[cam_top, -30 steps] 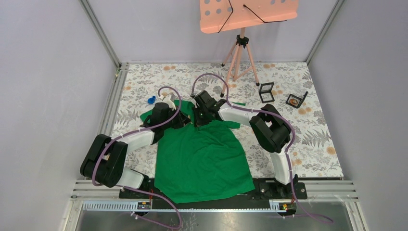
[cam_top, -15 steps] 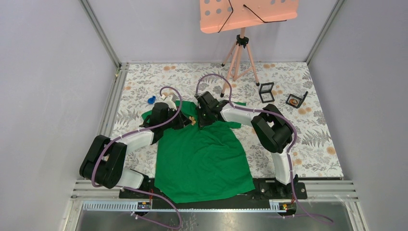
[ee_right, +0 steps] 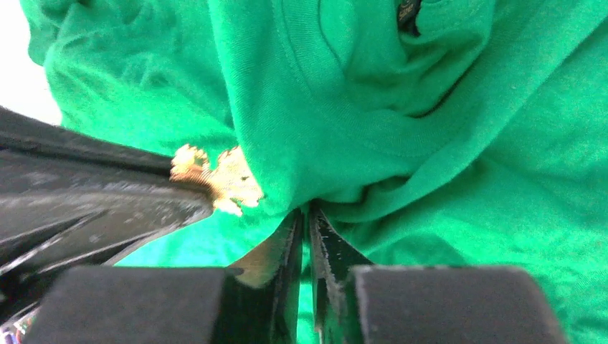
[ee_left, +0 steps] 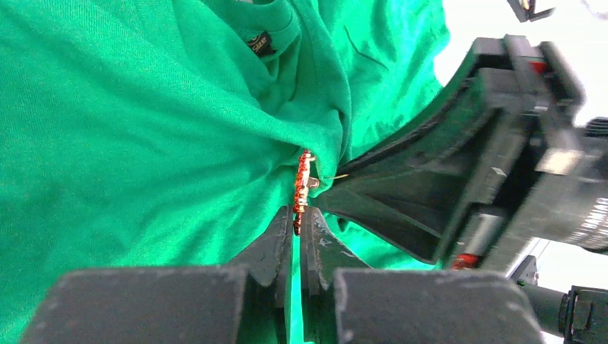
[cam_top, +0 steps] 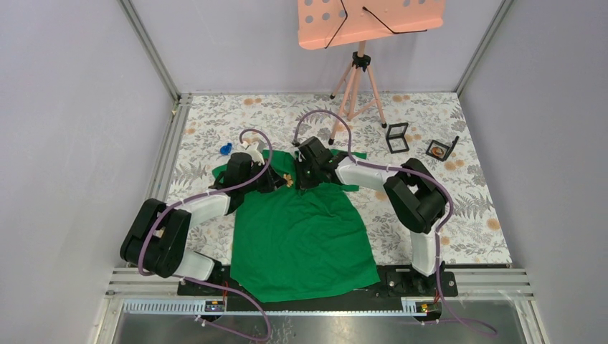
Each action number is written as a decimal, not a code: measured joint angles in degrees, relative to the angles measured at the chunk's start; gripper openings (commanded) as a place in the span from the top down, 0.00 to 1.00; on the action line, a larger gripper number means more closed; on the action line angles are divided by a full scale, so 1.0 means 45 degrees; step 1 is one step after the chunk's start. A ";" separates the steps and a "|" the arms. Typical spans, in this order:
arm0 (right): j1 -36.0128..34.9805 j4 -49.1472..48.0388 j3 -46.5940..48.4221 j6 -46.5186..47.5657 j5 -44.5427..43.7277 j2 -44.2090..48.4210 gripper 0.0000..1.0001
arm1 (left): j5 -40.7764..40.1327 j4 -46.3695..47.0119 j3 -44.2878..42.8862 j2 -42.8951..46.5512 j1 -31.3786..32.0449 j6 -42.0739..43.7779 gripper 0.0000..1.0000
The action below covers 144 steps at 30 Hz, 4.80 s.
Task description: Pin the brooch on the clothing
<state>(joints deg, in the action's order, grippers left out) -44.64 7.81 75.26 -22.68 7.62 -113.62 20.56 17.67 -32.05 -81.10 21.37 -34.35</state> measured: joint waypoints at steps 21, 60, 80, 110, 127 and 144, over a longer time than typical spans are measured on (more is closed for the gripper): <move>0.1049 -0.1627 -0.2390 0.0797 0.1928 0.2594 0.48 | 0.1409 0.0087 -0.0039 -0.0636 -0.0665 -0.0049 1.00; 0.2084 -0.3687 -0.2317 0.1647 0.6212 0.0869 0.54 | 0.4483 -0.0262 -0.1530 -0.2307 -0.0894 0.1030 1.00; 0.3152 -0.4187 -0.2793 0.2142 0.8072 0.0874 0.51 | 0.6130 -0.1010 -0.1880 -0.2773 -0.1166 0.1647 1.00; 0.3259 -0.4775 -0.2793 0.2225 0.9700 0.0209 0.61 | 0.6824 -0.0884 -0.1996 -0.3021 -0.1171 0.1384 1.00; 0.3259 -0.5134 -0.2783 0.2127 1.0239 -0.0005 0.68 | 0.7101 -0.0918 -0.2220 -0.3347 -0.1093 0.1336 1.00; 0.3332 -0.4745 -0.2555 0.2142 1.0248 -0.0199 0.72 | 0.7091 -0.1175 -0.2589 -0.3677 -0.0942 0.1399 1.00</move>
<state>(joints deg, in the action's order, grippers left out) -29.65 -13.54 63.77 -13.04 53.74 -114.52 52.47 12.38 -43.70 -97.65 17.12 -28.05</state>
